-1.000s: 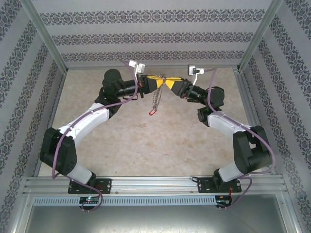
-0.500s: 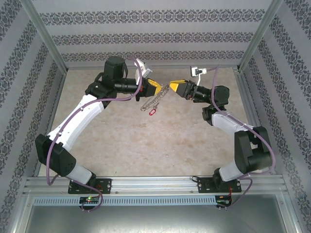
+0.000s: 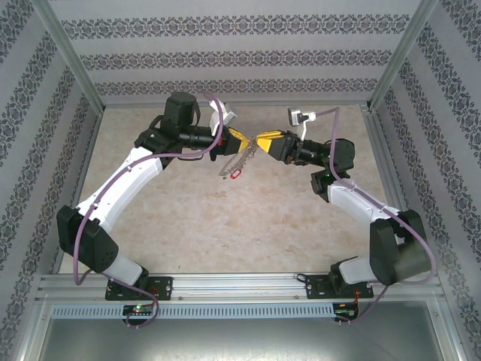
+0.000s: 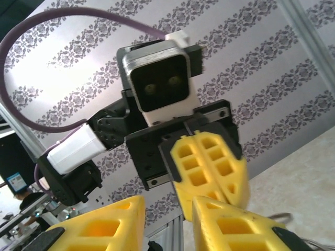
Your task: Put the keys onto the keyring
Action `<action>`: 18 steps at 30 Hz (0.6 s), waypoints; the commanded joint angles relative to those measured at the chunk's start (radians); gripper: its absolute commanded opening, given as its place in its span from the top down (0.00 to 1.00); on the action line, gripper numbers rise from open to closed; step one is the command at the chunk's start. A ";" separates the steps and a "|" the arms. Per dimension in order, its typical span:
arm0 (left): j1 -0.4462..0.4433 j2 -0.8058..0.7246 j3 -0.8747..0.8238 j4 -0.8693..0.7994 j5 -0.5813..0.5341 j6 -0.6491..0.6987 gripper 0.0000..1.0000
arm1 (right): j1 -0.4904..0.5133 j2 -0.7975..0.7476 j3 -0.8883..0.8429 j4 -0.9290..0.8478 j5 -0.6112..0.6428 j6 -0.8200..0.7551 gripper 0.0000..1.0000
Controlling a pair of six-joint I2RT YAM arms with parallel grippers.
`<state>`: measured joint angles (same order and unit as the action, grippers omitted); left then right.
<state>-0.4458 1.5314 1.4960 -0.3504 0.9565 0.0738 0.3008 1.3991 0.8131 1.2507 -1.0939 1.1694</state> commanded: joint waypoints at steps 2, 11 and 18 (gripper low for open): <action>-0.009 -0.021 -0.004 0.089 0.011 -0.028 1.00 | 0.026 -0.001 0.003 -0.005 -0.006 -0.043 0.70; -0.009 -0.038 -0.016 0.106 0.030 -0.035 1.00 | 0.023 0.055 0.003 -0.002 0.019 -0.061 0.72; -0.009 -0.053 -0.036 0.120 0.033 -0.036 1.00 | 0.001 0.069 -0.003 0.004 0.026 -0.059 0.73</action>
<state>-0.4454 1.5249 1.4670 -0.2974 0.9573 0.0444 0.3161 1.4567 0.8131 1.2194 -1.0866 1.1343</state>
